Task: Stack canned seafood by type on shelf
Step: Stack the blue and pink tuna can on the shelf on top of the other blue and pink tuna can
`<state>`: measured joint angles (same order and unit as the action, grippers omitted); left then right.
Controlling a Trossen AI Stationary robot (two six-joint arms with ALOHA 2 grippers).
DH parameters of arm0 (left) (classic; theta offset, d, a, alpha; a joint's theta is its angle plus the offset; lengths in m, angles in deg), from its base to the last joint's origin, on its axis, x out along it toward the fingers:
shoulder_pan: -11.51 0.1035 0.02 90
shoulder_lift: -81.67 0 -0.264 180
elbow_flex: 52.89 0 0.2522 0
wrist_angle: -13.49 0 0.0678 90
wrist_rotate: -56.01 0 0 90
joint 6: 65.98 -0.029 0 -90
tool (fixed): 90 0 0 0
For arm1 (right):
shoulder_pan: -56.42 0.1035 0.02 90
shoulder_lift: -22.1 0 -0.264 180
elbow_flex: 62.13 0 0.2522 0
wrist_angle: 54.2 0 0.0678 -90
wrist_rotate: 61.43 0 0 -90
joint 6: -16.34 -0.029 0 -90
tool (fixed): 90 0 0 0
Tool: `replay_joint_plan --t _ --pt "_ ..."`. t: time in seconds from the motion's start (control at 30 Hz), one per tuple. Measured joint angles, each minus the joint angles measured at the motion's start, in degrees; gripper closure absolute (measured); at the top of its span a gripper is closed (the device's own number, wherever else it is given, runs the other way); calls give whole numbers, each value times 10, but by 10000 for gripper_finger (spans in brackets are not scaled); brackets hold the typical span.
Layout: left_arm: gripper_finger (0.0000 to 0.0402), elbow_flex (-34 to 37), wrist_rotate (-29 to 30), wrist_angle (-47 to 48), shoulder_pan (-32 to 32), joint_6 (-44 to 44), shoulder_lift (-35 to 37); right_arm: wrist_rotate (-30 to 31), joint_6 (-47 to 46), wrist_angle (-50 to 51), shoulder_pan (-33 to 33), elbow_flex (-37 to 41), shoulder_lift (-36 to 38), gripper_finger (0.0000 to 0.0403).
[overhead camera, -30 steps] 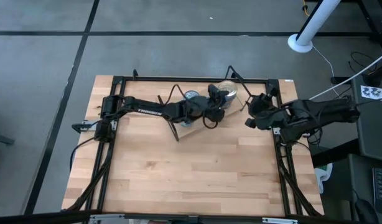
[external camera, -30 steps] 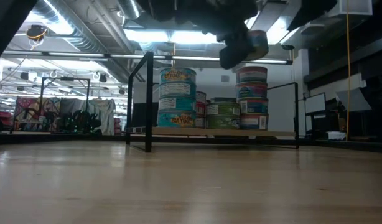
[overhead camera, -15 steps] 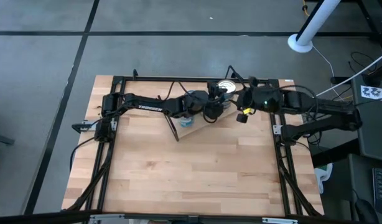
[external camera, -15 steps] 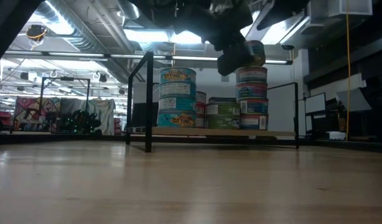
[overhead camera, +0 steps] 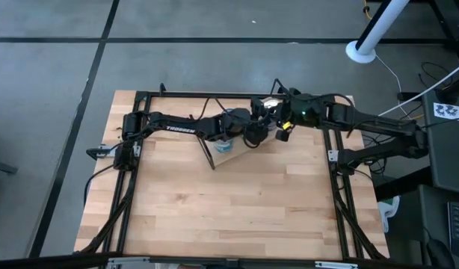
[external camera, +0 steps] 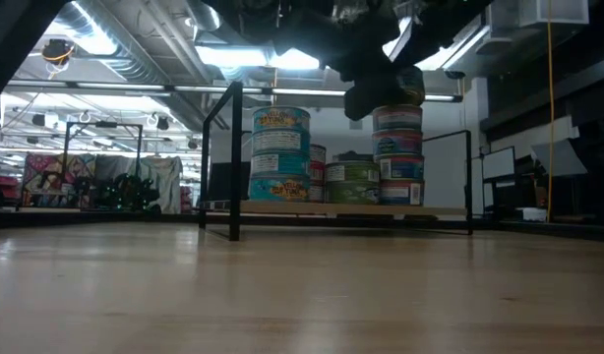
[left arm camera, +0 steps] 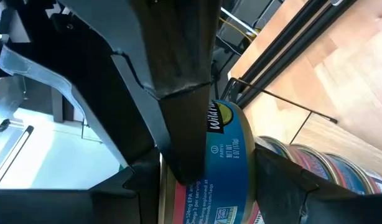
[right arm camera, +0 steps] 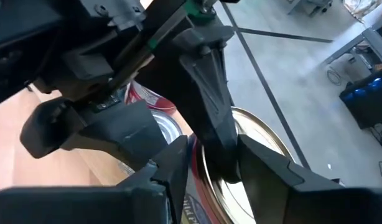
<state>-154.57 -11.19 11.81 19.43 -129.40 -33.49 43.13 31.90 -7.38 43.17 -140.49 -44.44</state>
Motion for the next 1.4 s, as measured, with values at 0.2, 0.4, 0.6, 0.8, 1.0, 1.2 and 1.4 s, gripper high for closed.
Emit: replay_joint_plan --t 0.2,0.4,0.6,0.8,1.0,1.2,1.4 --pt "205 0 0 0 4 5 0 5 10 -5 0 -1 -8 265" --pt "205 0 1 -2 4 16 0 15 10 -4 0 -1 -8 265" --pt "205 0 0 -2 4 20 0 15 10 -3 0 -1 -8 265" --pt "205 0 1 -1 4 9 0 14 9 -2 0 -1 -8 265" --pt "205 0 6 -1 3 7 0 13 9 -2 0 -1 -8 265" --pt "205 0 8 -2 3 34 0 13 9 -6 0 -1 -8 265" --pt "205 0 8 -3 3 46 0 13 8 -6 0 -1 -8 265"
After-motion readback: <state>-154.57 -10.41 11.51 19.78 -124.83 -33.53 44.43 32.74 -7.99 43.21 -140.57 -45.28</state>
